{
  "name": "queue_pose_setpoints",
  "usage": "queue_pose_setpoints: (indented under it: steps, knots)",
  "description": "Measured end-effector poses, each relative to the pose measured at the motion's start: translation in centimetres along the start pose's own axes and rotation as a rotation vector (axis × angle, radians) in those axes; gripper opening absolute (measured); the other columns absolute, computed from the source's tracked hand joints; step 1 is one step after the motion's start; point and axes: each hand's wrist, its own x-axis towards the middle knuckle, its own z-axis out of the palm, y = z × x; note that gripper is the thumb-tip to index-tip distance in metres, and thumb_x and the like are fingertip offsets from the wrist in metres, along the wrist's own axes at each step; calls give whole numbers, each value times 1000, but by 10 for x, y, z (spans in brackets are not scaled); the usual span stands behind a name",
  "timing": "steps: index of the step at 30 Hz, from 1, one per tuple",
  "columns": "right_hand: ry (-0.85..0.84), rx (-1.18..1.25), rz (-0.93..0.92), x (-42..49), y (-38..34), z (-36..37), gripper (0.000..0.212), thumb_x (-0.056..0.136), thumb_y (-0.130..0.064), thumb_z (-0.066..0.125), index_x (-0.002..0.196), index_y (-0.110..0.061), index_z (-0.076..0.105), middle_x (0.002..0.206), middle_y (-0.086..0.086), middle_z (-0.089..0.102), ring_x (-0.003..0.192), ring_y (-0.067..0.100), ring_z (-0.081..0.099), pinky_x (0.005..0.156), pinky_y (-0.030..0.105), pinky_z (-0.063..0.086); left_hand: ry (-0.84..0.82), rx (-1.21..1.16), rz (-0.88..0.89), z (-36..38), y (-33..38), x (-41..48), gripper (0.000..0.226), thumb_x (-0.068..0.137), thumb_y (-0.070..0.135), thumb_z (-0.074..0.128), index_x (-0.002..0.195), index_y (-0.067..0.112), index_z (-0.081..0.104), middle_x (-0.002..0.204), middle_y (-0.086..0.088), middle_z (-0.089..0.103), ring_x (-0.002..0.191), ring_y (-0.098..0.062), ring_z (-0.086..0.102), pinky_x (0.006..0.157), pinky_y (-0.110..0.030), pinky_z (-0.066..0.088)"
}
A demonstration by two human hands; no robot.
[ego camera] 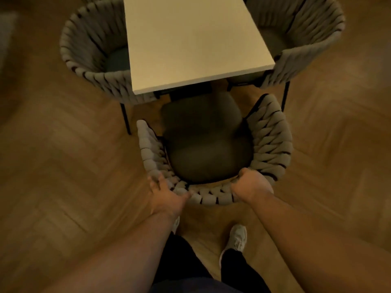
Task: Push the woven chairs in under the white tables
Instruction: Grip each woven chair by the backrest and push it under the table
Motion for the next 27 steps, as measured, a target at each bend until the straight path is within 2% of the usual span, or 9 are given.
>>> queue_pose_setpoints:
  steps: [3,5,8,9,12,16,20,24,27]
  knots:
    - [-63,245,172,15,34,3,39,98,-38,71,123,-9,73,120,16,73,113,35,70,81,37,50,109,-515,-232,47,13,-19,130,76,57,92,170,17,11,173,-13,23,156,-40,30,123,-57,33]
    - [-130,407,293,21,55,11,39,98,-39,72,120,-7,76,113,13,76,110,34,72,87,39,58,33,-898,-429,78,26,-28,117,76,51,94,166,16,28,167,-12,38,150,-39,40,120,-59,38]
    - [-238,859,438,27,71,32,29,93,-39,80,107,-15,75,76,5,75,70,24,76,61,40,64,-112,-1241,-595,107,53,-30,96,83,44,91,161,16,41,158,-13,50,141,-39,50,116,-57,45]
    - [-277,1002,478,31,71,40,26,92,-40,82,103,-18,73,80,4,76,66,23,74,59,39,63,-129,-1316,-624,113,60,-25,87,85,42,89,156,15,47,152,-14,56,134,-40,56,113,-57,49]
    - [-343,1346,591,50,68,52,39,92,-40,85,116,-20,63,113,10,70,93,34,67,79,54,60,-162,-1573,-676,126,70,-8,56,96,32,80,144,11,60,135,-20,69,122,-44,66,109,-63,51]
    - [-340,1693,676,66,66,53,30,100,-12,72,128,-13,59,122,23,71,104,47,72,73,59,63,-97,-1660,-693,133,70,0,41,98,6,69,139,3,64,123,-27,72,113,-46,70,104,-66,53]
    - [-298,1754,670,63,65,52,20,96,5,66,104,-13,61,118,24,69,101,47,71,69,58,62,-72,-1723,-679,127,72,-4,48,95,-1,67,142,2,60,128,-30,69,117,-47,68,105,-63,53]
    - [-246,1831,614,66,60,49,24,93,8,66,109,-10,68,114,24,75,102,47,74,78,58,63,-54,-1769,-649,119,77,0,47,92,-5,67,138,3,62,122,-29,72,108,-46,71,75,-56,60]
    - [-236,1866,596,67,61,54,30,92,9,67,116,-8,72,114,23,78,105,46,74,88,60,62,-55,-1787,-613,116,76,3,45,89,-4,70,133,4,64,112,-27,76,100,-45,76,66,-51,64]
